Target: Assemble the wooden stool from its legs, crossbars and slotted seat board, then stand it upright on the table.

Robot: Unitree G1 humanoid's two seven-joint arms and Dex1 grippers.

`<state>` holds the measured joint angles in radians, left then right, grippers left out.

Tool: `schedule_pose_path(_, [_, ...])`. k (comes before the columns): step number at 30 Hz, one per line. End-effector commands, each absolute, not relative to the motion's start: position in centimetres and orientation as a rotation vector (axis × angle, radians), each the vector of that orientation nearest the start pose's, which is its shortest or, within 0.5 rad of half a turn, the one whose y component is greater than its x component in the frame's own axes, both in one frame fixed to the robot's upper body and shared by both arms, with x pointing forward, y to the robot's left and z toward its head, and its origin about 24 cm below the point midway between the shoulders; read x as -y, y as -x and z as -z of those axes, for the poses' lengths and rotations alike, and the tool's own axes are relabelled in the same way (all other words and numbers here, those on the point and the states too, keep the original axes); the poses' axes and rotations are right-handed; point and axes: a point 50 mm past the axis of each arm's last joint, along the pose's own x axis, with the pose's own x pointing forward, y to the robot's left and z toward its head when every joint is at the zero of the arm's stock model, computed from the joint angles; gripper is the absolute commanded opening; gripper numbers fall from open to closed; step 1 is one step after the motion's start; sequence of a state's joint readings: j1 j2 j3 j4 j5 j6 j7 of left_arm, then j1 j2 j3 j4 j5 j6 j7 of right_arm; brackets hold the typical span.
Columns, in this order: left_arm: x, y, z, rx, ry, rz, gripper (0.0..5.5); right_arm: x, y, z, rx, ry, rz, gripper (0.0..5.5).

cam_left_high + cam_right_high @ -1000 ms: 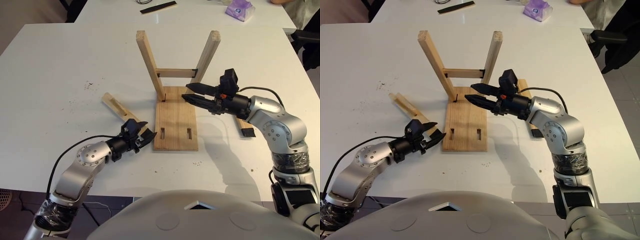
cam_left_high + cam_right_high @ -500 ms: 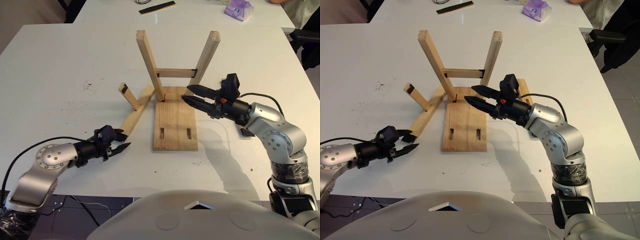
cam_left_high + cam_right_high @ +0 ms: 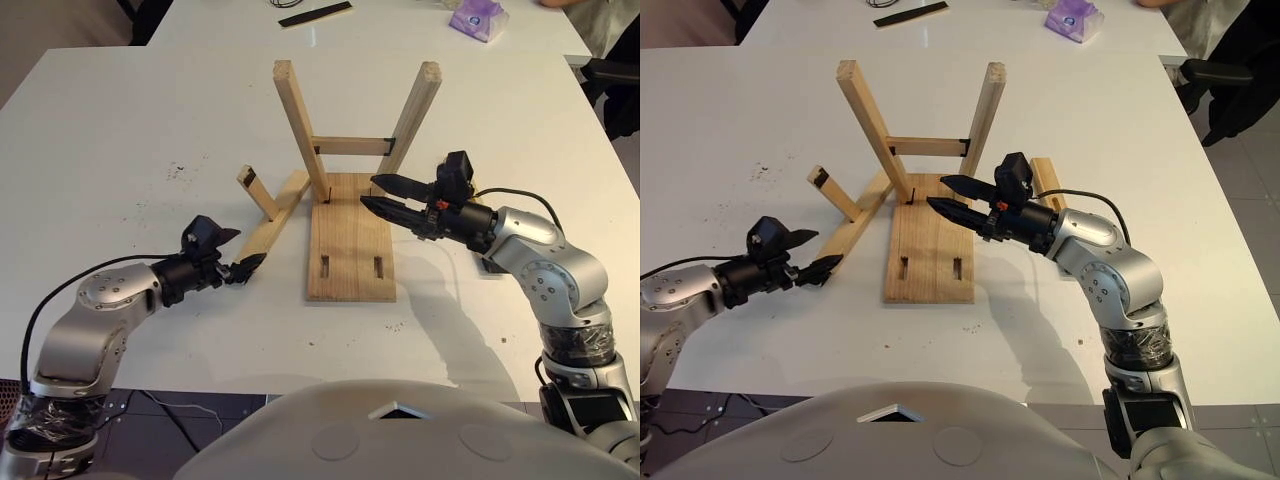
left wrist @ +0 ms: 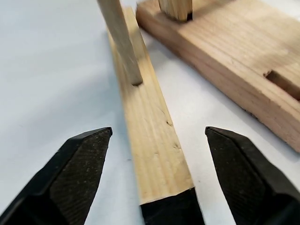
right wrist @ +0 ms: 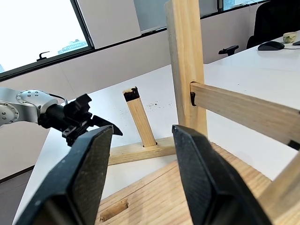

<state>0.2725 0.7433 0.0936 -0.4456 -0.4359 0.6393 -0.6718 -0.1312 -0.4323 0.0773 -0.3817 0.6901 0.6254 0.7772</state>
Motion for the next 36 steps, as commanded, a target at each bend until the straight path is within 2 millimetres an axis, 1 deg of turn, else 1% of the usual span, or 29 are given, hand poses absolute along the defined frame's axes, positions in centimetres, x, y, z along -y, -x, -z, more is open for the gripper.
schedule_pose_path(1, [-23.2, -18.4, -4.7, -0.65, -0.187, 0.611, 3.64, 12.7, -23.3, -11.8, -0.148, -0.224, -1.151, 2.33])
schedule_pose_path(5, [-23.1, -18.9, -3.3, -0.674, -0.185, 0.549, 3.64, 12.7, -23.3, -11.8, -0.148, -0.223, -1.151, 2.33])
schedule_pose_path(8, [-23.0, -19.2, -2.9, -0.661, -0.17, 0.535, 3.27, 12.6, -23.3, -11.6, -0.153, -0.22, -1.153, 2.33])
schedule_pose_path(11, [-22.5, -19.2, -3.0, -0.641, -0.133, 0.539, 2.86, 12.6, -23.4, -11.6, -0.159, -0.216, -1.161, 2.33])
schedule_pose_path(14, [-22.5, -19.4, -3.2, -0.624, -0.109, 0.52, 2.47, 12.7, -23.5, -11.6, -0.158, -0.211, -1.163, 2.33])
schedule_pose_path(16, [-22.4, -19.6, -3.4, -0.608, -0.03, 0.515, 2.1, 12.7, -23.6, -11.7, -0.155, -0.209, -1.163, 2.33])
schedule_pose_path(17, [-22.3, -19.7, -3.6, -0.601, 0.001, 0.524, 2.02, 12.7, -23.7, -11.7, -0.153, -0.209, -1.162, 2.33])
schedule_pose_path(20, [-22.1, -19.8, -4.0, -0.58, 0.088, 0.527, 2.02, 12.7, -23.8, -11.9, -0.144, -0.209, -1.16, 2.33])
schedule_pose_path(23, [-23.0, -20.1, -4.6, -0.545, 0.125, 0.484, 2.02, 12.8, -23.8, -12.1, -0.133, -0.207, -1.158, 2.33])
schedule_pose_path(25, [-24.4, -21.1, -6.2, -0.439, 0.152, 0.41, 2.02, 13.0, -23.9, -12.5, -0.117, -0.213, -1.159, 2.33])
schedule_pose_path(26, [-25.2, -21.7, -7.4, -0.36, 0.165, 0.377, 2.02, 13.2, -23.9, -12.9, -0.102, -0.218, -1.16, 2.33])
schedule_pose_path(28, [-26.6, -22.7, -10.6, -0.183, 0.208, 0.338, 2.02, 13.6, -24.0, -14.0, -0.062, -0.236, -1.17, 2.33])
schedule_pose_path(30, [-27.4, -23.1, -13.3, -0.05, 0.226, 0.345, 2.02, 13.6, -24.0, -14.8, -0.034, -0.236, -1.187, 2.33])
schedule_pose_path(31, [-27.3, -23.2, -14.4, -0.001, 0.224, 0.37, 2.02, 13.5, -24.0, -15.2, -0.023, -0.241, -1.196, 2.33])
schedule_pose_path(32, [-26.6, -23.2, -15.5, 0.043, 0.215, 0.422, 2.02, 13.4, -24.1, -15.6, -0.012, -0.248, -1.206, 2.33])
schedule_pose_path(33, [-25.4, -22.8, -16.7, 0.1, 0.21, 0.508, 2.02, 13.3, -24.1, -16.0, -0.001, -0.252, -1.218, 2.33])
schedule_pose_path(34, [-23.6, -21.9, -18.0, 0.149, 0.21, 0.639, 2.02, 13.2, -24.0, -16.5, 0.013, -0.258, -1.242, 2.53])
schedule_pose_path(36, [-19.7, -19.9, -19.6, 0.204, 0.202, 0.886, 2.02, 13.2, -23.5, -17.6, 0.041, -0.282, -1.328, 2.81])
